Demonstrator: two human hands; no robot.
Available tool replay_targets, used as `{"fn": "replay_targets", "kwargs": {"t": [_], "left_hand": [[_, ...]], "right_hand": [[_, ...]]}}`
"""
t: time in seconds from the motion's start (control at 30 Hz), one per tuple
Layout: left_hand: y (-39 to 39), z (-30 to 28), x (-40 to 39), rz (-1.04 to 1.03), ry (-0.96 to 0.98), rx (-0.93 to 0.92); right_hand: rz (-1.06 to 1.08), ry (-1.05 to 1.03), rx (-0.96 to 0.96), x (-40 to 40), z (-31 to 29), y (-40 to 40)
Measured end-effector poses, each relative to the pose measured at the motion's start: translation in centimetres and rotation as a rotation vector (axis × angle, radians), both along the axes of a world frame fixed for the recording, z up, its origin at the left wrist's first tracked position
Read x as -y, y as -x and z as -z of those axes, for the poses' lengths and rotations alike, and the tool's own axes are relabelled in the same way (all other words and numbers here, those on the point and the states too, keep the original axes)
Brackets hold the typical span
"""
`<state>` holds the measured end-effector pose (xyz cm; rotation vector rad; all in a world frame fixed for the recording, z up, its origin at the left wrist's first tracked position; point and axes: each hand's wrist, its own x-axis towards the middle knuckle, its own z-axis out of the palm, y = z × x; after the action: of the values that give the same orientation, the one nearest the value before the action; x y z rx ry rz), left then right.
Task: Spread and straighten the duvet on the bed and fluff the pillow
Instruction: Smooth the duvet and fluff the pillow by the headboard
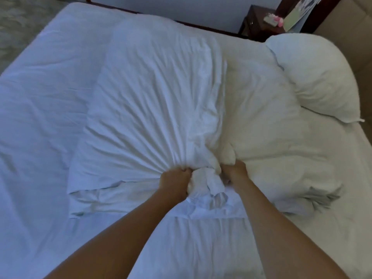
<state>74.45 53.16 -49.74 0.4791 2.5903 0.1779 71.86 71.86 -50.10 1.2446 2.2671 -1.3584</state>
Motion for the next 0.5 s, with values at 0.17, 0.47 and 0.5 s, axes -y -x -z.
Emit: {"fn": "replay_targets", "kwargs": {"t": [0.17, 0.47, 0.5], "left_hand": [[3.4, -1.9, 2.0, 0.142, 0.064, 0.279], [5.5, -2.2, 8.4, -0.268, -0.261, -0.492], [5.7, -1.0, 10.2, -0.325, -0.152, -0.517]], "right_hand": [[0.06, -0.292, -0.415, 2.2, -3.4, 0.8], [-0.999, -0.851, -0.248, 8.4, -1.8, 3.6], [-0.937, -0.78, -0.04, 7.2, -1.2, 3.4]]}}
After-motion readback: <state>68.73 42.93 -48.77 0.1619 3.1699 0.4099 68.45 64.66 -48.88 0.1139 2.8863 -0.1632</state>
